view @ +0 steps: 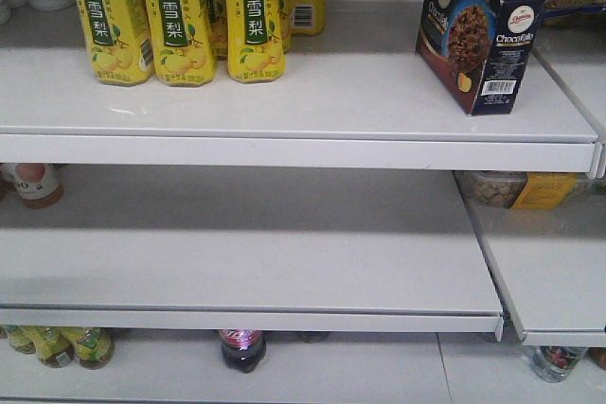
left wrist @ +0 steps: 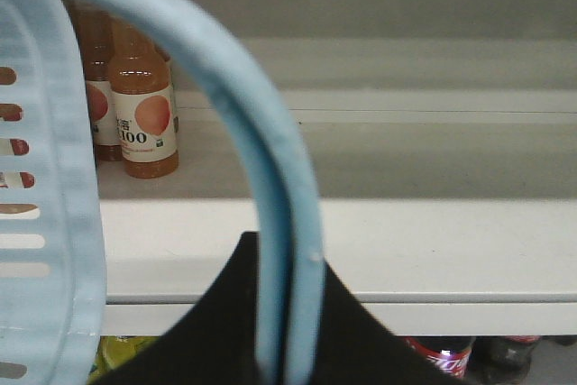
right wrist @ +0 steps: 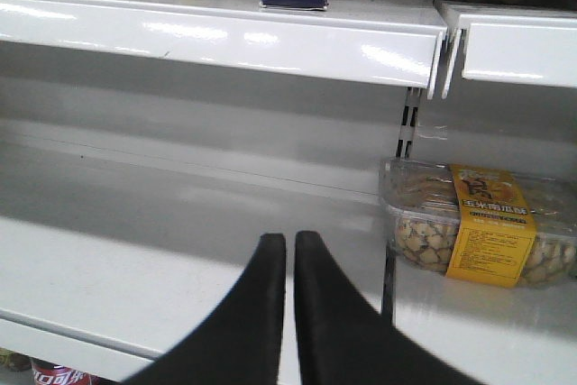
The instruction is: Left arm holds basket, right arm returns cookies
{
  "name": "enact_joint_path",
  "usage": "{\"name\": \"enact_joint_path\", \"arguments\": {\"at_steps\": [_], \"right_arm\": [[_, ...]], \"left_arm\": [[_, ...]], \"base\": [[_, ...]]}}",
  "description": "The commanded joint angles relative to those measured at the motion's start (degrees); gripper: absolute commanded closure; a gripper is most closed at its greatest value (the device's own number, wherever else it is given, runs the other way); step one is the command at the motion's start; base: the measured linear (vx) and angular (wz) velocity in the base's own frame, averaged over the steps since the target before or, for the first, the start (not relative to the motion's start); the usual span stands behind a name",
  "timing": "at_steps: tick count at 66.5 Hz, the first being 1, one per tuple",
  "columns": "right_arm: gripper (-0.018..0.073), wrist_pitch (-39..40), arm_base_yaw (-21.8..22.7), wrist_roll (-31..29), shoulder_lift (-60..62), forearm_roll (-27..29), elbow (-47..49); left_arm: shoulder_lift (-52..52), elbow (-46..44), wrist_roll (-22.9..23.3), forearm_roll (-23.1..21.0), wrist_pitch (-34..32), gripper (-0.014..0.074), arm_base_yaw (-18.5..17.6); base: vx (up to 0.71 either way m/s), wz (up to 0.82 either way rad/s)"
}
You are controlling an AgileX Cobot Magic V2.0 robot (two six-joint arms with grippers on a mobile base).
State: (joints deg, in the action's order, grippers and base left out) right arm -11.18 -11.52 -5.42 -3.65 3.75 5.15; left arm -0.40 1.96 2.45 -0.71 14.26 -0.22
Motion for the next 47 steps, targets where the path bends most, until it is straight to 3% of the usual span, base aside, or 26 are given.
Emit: {"name": "enact_joint_path", "arguments": {"at_steps": [1,9,18,27,35,47], "right_arm": [[0.0566,4.4,0.2,-0.5,-0.1,-0.4,1.0],[0.0566,4.4,2.0,-2.1,0.6,-0.3,1.0],[0.0566,5.4,8.5,-1.3,0.6,1.1,0.3],[0.0566,11.6,13.6,1.9,1.5,0.2,-3.8],[0.0566,16.2,13.9,5.1,4.7,-2.3,-8.0],[0.0566,13.6,13.9,6.0,5.0,-3.7,-7.8]], "left_arm": [[-1.0,-1.8,-1.1,0.7,-5.9,0.0599,-0.2],[-1.0,-1.8,-1.1,0.7,-5.9,0.0599,-0.2],[-1.0,-1.8,-1.1,0.7,-5.9,0.0599,-0.2],[-1.0,-1.8,-1.1,0.7,-5.9,0.0599,-0.2],[-1.0,-1.8,-1.1,0.7,-5.9,0.0599,-0.2],[-1.0,-1.8,-1.1,0.7,-5.9,0.0599,-0.2]], "base": [[0.00,0.00],[0.00,0.00],[0.00,0.00],[0.00,0.00],[0.00,0.00],[0.00,0.00]]}}
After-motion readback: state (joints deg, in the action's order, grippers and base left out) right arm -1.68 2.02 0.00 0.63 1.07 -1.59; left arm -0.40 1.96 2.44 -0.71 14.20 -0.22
